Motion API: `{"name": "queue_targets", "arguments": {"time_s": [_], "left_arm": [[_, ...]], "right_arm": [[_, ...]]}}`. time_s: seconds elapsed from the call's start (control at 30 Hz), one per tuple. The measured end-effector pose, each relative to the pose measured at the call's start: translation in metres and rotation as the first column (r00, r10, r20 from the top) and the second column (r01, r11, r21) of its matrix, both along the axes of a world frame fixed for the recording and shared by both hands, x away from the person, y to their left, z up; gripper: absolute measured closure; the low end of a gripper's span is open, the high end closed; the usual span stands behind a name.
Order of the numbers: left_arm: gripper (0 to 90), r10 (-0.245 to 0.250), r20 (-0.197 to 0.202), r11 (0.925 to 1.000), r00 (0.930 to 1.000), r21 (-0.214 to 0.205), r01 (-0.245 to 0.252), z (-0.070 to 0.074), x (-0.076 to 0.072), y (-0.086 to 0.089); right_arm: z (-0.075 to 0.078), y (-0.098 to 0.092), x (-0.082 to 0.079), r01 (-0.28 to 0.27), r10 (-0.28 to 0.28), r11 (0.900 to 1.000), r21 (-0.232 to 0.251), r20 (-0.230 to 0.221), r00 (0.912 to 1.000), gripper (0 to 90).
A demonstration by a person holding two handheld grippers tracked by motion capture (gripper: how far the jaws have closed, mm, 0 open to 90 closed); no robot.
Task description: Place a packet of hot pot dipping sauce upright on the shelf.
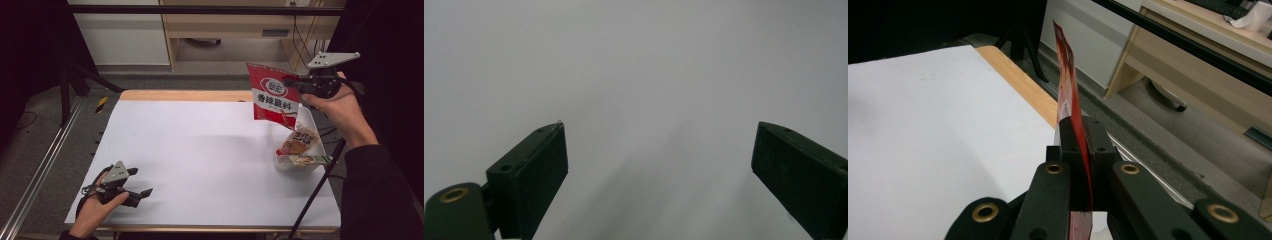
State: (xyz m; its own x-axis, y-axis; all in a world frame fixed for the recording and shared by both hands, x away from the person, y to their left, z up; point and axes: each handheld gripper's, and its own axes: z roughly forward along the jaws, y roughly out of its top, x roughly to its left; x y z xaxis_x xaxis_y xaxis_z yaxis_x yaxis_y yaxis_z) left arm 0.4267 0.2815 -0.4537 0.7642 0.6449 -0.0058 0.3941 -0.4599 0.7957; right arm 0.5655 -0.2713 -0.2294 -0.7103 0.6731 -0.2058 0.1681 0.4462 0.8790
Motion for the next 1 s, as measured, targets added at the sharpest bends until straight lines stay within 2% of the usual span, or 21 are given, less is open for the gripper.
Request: {"name": "queue_targets", "arguments": {"time_s": [0.17,0.3,0.4,0.57,0.73,1.0], "left_arm": [[7.7,-0.001,0.000,1.0000,1.0000,0.003,0.001,0.000,0.000,0.001],[7.7,-0.002,0.003,1.0000,1.0000,0.006,0.002,0.000,0.000,0.001],[7.7,-0.003,0.004,1.0000,1.0000,0.008,0.003,0.000,-0.001,0.001],[7.7,-0.005,0.005,0.9999,1.0000,0.013,0.005,0.000,0.000,0.000],[7.7,-0.007,0.002,0.9998,1.0000,0.016,0.007,0.000,0.000,0.001],[7.7,-0.007,0.001,0.9999,1.0000,0.014,0.007,-0.001,0.000,0.001]], "right_arm": [[0.002,0.012,0.001,-0.023,0.023,0.9997,-0.007,0.007,0.9997,89.7],[0.002,0.018,0.005,-0.030,0.030,0.9995,0.010,0.010,0.9995,89.7],[0.001,0.021,0.010,-0.033,0.033,0.9992,0.024,0.013,0.9994,89.7],[-0.001,0.025,0.017,-0.022,0.022,0.9996,0.018,0.007,0.9997,89.7],[-0.008,0.019,0.026,0.016,-0.016,0.9998,0.009,0.004,0.9999,89.7],[-0.024,-0.010,0.028,0.082,-0.082,0.9966,0.009,-0.040,0.9959,89.7]]}}
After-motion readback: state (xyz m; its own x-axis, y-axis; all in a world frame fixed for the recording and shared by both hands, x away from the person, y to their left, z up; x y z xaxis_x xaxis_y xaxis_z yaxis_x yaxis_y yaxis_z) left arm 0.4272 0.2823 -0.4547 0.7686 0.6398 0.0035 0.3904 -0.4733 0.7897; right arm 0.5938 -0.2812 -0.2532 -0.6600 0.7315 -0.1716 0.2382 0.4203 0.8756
